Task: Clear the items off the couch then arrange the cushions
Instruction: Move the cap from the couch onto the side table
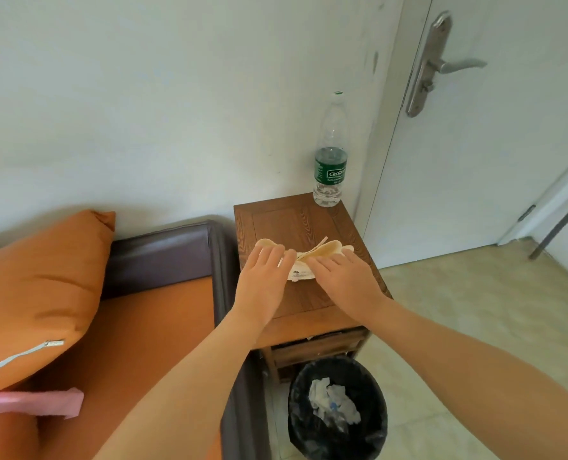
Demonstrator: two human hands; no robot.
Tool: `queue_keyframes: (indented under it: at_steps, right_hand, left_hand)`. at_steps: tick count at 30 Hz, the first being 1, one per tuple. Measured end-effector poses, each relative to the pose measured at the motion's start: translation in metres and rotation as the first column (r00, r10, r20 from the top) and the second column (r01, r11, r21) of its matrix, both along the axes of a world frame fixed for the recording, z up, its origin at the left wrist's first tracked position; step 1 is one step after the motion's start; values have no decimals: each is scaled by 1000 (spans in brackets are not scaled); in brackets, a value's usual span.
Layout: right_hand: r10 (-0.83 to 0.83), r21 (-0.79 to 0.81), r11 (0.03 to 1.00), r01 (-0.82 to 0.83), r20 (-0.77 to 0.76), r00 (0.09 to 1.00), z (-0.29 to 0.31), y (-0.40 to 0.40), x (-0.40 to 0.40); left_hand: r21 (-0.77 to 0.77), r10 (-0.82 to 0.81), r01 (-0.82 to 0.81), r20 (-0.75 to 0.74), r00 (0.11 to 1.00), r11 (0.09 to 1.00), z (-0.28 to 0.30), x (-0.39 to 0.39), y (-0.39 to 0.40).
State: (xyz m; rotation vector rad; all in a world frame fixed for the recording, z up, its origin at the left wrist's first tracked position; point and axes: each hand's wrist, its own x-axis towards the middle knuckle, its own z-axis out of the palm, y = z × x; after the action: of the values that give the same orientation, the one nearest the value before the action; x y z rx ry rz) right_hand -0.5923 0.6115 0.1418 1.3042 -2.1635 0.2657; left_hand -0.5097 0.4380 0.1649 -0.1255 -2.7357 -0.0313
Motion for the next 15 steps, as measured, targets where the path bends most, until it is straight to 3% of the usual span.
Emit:
queue_keyframes:
  at_steps: [6,11,13,15]
  right_hand:
    - [-127,-98,986,132,59,990,-8,-12,-41]
    - [-170,-161,970,184,99,980,-6,-22,-67]
    - [-215,-216,940,263,220,951,-8,-25,-76]
    - [-238,-261,890,374,434,869,-13,-27,-83]
  left_hand:
    - [6,-5,5,31,1000,1000,-11,-66,-4]
    - [37,89,-90,23,996,995,-22,-95,-7]
    - [49,148,-149,30,989,988,-27,-103,-8]
    - [26,184,-186,68,981,982,-35,-110,-9]
